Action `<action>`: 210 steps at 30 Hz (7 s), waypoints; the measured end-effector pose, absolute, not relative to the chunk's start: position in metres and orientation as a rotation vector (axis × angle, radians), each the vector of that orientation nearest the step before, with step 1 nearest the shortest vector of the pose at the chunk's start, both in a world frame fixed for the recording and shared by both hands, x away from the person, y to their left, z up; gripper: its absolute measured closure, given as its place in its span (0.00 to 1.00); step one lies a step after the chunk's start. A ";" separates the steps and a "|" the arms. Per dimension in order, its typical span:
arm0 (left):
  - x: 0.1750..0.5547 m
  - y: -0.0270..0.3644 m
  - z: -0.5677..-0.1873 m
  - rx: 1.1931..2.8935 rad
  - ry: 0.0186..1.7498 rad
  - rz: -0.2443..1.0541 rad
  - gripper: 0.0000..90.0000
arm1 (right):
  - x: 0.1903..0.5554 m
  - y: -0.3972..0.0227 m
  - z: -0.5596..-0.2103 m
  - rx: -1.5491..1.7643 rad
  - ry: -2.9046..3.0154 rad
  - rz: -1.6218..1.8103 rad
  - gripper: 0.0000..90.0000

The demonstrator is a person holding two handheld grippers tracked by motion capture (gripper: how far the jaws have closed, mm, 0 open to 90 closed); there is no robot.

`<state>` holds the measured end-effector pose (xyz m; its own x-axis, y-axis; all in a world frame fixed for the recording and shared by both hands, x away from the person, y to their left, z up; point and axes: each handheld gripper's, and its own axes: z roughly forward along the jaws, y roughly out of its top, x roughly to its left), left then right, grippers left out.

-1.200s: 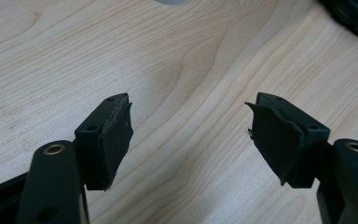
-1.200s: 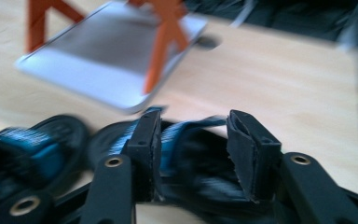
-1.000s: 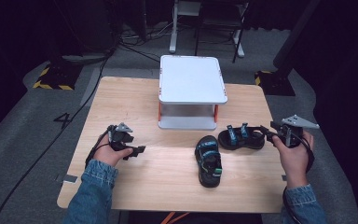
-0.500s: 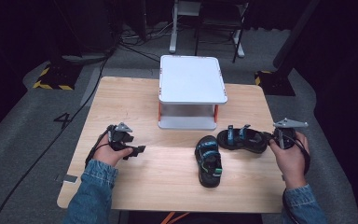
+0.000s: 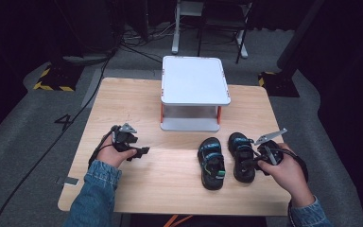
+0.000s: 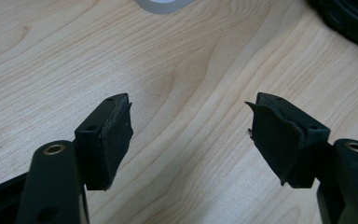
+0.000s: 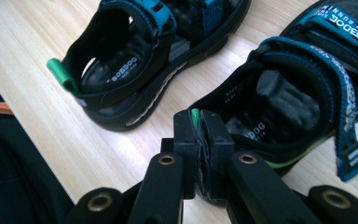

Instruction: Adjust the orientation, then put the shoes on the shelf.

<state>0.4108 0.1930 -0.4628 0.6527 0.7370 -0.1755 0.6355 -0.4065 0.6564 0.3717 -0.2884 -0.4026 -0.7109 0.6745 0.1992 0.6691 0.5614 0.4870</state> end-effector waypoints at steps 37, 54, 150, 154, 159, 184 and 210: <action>0.411 0.194 -0.466 2.157 1.068 0.177 0.33 | 0.383 -0.255 -0.426 0.640 2.579 0.710 0.81; 0.415 0.190 -0.466 2.152 1.060 0.175 0.33 | 0.371 -0.272 -0.409 0.882 2.552 0.808 0.56; 0.387 0.220 -0.468 2.113 1.171 0.245 0.33 | 0.396 -0.181 -0.410 1.261 2.425 1.038 0.91; 0.377 0.231 -0.470 2.099 1.200 0.243 0.33 | 0.427 -0.159 -0.409 1.250 2.400 1.031 0.91; 0.367 0.242 -0.469 2.073 1.231 0.262 0.33 | 0.463 -0.135 -0.415 1.268 2.349 1.020 0.91; 0.368 0.239 -0.473 2.088 1.221 0.233 0.33 | 0.508 -0.103 -0.446 1.014 2.029 1.090 0.50; 0.375 0.157 -0.450 2.154 0.929 0.219 0.37 | 0.408 -0.191 -0.413 0.967 2.293 1.373 0.58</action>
<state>0.3754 0.1567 -0.4497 0.7197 0.6812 -0.1338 0.5498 -0.4416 0.7090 0.4075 -0.1913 -0.4130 -0.7289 0.6795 0.0834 0.3943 0.3171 0.8625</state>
